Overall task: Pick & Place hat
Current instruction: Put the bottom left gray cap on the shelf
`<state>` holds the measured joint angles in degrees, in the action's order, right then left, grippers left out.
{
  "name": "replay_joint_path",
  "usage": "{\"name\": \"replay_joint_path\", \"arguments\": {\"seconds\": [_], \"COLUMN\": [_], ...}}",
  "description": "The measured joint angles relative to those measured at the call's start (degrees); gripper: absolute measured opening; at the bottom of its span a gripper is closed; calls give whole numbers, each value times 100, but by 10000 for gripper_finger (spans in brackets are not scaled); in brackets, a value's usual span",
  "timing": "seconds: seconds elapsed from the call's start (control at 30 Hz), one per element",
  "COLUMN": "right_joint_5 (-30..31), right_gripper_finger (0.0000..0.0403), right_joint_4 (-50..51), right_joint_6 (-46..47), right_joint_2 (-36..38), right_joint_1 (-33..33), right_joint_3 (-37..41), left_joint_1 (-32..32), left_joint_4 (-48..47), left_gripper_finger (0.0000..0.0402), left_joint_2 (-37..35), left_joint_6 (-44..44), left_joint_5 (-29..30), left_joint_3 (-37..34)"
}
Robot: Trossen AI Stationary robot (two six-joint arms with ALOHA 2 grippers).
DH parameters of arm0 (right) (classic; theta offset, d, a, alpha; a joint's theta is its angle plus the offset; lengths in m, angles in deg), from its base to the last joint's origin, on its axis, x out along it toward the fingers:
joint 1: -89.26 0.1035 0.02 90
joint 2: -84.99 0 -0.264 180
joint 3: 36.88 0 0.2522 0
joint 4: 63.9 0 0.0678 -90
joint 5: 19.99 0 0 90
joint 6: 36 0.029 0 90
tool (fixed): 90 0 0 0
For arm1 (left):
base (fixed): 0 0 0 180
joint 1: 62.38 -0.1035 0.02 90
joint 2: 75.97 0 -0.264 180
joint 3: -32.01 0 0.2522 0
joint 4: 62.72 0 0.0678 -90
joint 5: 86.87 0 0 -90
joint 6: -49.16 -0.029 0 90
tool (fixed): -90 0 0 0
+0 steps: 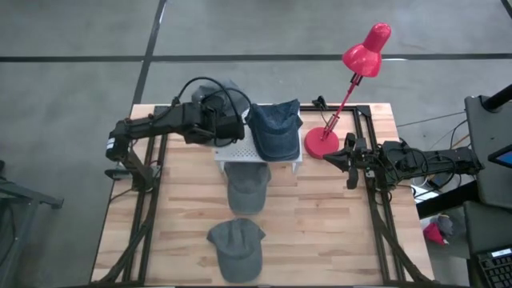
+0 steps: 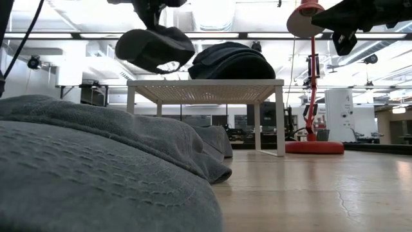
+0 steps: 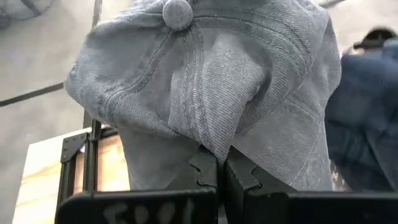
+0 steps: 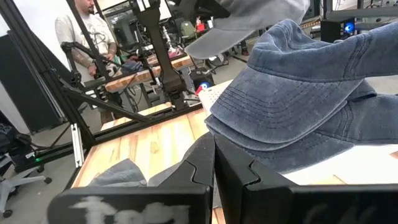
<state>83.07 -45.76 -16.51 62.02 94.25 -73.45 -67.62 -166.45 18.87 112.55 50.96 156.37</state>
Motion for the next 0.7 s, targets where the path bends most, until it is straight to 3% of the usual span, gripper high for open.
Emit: {"name": "replay_joint_path", "arguments": {"seconds": [0.3,0.7], "right_joint_5": [-2,-2], "right_gripper_finger": [8,8], "right_joint_4": [2,0], "right_joint_6": [-7,-2], "right_joint_2": [-1,0], "right_joint_1": [0,0], "right_joint_3": [0,0], "left_joint_1": [40,160], "left_joint_4": [-7,90], "left_gripper_finger": [0,0], "left_joint_2": [-92,155], "left_joint_6": [533,722], "left_joint_5": [-709,-721], "left_joint_3": [-647,-823]}}
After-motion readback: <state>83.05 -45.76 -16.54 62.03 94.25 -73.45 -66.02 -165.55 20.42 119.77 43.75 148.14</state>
